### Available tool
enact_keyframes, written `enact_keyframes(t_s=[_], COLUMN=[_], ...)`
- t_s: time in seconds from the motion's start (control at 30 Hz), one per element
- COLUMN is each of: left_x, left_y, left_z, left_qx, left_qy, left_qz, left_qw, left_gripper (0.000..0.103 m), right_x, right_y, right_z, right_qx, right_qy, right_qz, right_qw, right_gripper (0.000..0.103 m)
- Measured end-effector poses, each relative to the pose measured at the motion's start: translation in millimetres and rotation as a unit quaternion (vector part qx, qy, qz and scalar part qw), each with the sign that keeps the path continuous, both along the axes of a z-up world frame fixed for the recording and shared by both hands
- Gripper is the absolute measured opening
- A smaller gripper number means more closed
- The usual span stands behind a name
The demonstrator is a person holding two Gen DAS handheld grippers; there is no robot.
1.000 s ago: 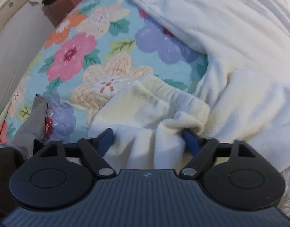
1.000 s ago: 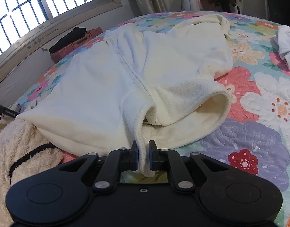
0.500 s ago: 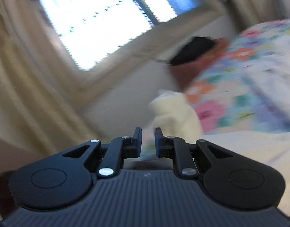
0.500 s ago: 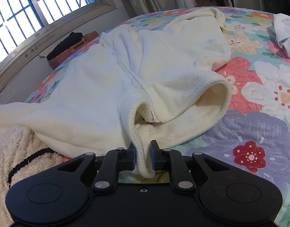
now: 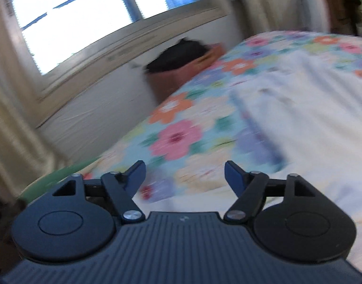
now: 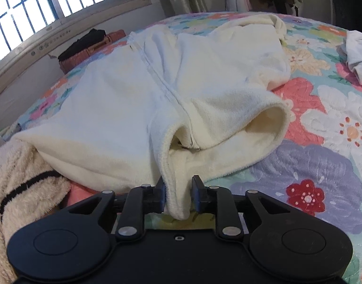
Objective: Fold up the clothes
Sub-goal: 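Lift the hem with the left tool and release it onto the jacket, then grasp the jacket sleeve with the right tool and pull it across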
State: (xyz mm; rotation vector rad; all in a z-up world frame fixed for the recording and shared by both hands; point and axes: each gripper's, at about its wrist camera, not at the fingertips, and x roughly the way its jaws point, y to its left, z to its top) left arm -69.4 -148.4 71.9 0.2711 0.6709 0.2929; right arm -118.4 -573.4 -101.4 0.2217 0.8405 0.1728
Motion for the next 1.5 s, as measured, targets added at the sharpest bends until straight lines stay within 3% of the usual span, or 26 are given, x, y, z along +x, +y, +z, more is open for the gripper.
enact_keyframes(t_s=[0.17,0.37,0.47,0.57,0.7,0.77,0.9,0.93,1.07,1.17,1.23,1.4,1.5], left_x=[28,67,89,113,152,176,226,232,238,252,272,310,321], left_y=[-38,-71,-98,-151,-230,-266,-336,-343,-335,-314,-296,-254,-241], left_z=[18,43,54,48,18,-1,-55,-65,-117,-142,-142,-165,-166], left_qx=[-0.073,-0.134,-0.191,-0.223,-0.246,-0.250,-0.144,-0.141,-0.201,-0.205,-0.227,-0.274,-0.311], left_qy=[0.014,0.008,-0.012,-0.002,0.047,0.078,0.136,0.138,0.133,0.159,0.142,0.168,0.165], left_qz=[-0.051,-0.083,-0.109,-0.166,-0.235,-0.258,-0.287,-0.291,-0.315,-0.301,-0.290,-0.227,-0.215], left_qw=[0.9960,0.9875,0.9756,0.9605,0.9390,0.9301,0.9372,0.9363,0.9182,0.9177,0.9190,0.9192,0.9109], left_gripper=[0.081,0.082,0.088,0.089,0.089,0.089,0.087,0.087,0.088,0.088,0.089,0.091,0.091], right_x=[0,-6,-8,-5,12,27,67,78,122,158,185,236,241], right_y=[8,-4,-15,-30,-55,-69,-99,-107,-135,-155,-167,-189,-174], right_z=[-3,31,57,80,93,92,78,73,53,39,28,-22,-25], right_qx=[-0.019,0.000,0.014,0.028,0.020,-0.001,-0.012,-0.004,0.038,0.050,0.051,0.172,0.142], right_qy=[0.022,0.027,0.000,-0.027,-0.035,-0.030,-0.022,-0.019,-0.016,-0.016,-0.019,0.032,-0.008], right_qz=[0.018,0.016,0.005,-0.014,-0.028,-0.037,-0.076,-0.088,-0.116,-0.134,-0.148,-0.157,-0.135], right_qw=[0.999,1.000,1.000,0.999,0.999,0.999,0.997,0.996,0.992,0.990,0.987,0.972,0.981], right_gripper=[0.031,0.037,0.044,0.049,0.052,0.053,0.055,0.055,0.055,0.055,0.058,0.070,0.072])
